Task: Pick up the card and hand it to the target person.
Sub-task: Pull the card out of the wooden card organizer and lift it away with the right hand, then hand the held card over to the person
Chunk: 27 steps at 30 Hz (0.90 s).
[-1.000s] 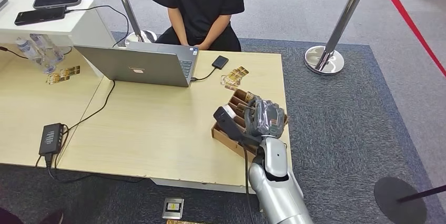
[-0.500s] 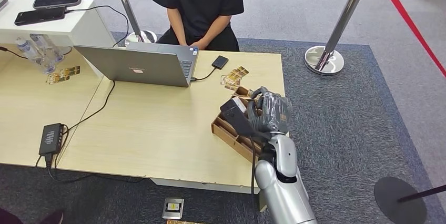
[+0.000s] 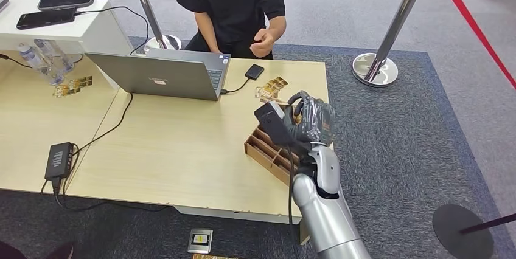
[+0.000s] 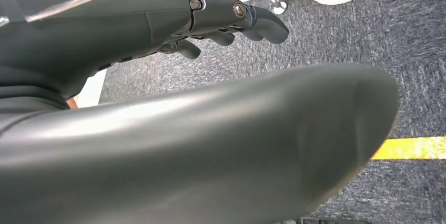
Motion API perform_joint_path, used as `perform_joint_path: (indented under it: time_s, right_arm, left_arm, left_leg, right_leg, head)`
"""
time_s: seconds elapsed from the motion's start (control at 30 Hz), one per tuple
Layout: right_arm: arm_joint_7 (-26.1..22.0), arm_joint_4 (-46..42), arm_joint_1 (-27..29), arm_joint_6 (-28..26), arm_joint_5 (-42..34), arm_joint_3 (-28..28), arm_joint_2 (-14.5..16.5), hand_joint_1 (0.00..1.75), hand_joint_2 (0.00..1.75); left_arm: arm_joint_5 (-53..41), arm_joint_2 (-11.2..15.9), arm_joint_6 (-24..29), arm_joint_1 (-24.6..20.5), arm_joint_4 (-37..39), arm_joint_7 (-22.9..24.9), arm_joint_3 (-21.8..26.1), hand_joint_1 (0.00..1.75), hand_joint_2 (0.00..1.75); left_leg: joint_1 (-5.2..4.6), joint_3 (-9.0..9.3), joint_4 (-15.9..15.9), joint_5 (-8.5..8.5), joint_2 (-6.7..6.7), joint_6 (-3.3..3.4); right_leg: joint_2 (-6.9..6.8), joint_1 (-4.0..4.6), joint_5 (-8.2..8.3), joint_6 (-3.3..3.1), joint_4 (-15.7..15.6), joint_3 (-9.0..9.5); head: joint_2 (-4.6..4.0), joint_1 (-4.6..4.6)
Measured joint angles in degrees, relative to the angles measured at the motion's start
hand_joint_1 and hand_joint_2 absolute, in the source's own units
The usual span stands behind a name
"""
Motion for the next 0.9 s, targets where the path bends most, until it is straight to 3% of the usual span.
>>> perform_joint_path:
  time_s: [0.43,0.73,0.9]
  right_arm:
    - [2.2,11.7,-9.9,-3.5,-1.0,0.7,2.2,1.52,1.75]
    - [3.3,15.7,-12.4,-5.3,-2.7,3.5,2.6,1.40,1.75]
    - [4.3,17.0,-13.0,-5.8,-2.4,5.0,2.6,0.81,1.75]
  left_arm:
    - [0.6,0.0,0.9,-0.1,0.0,0.8,0.8,0.00,0.00]
    - [1.0,0.0,1.1,-0.1,0.0,1.0,1.4,0.00,0.00]
    - [1.0,0.0,1.1,-0.1,0.0,1.0,1.8,0.00,0.00]
  left_leg:
    - [0.00,-0.02,0.0,0.00,0.00,0.00]
    - [0.00,-0.02,0.0,0.00,0.00,0.00]
    - [0.00,-0.02,0.0,0.00,0.00,0.00]
  right_leg:
    - [0.00,0.00,0.00,0.00,0.0,-0.01]
    - [0.00,0.00,0.00,0.00,0.0,-0.01]
    - [0.00,0.00,0.00,0.00,0.0,-0.02]
  head:
    - [0.00,-0.01]
    - [0.00,-0.01]
    - [0.00,0.00]
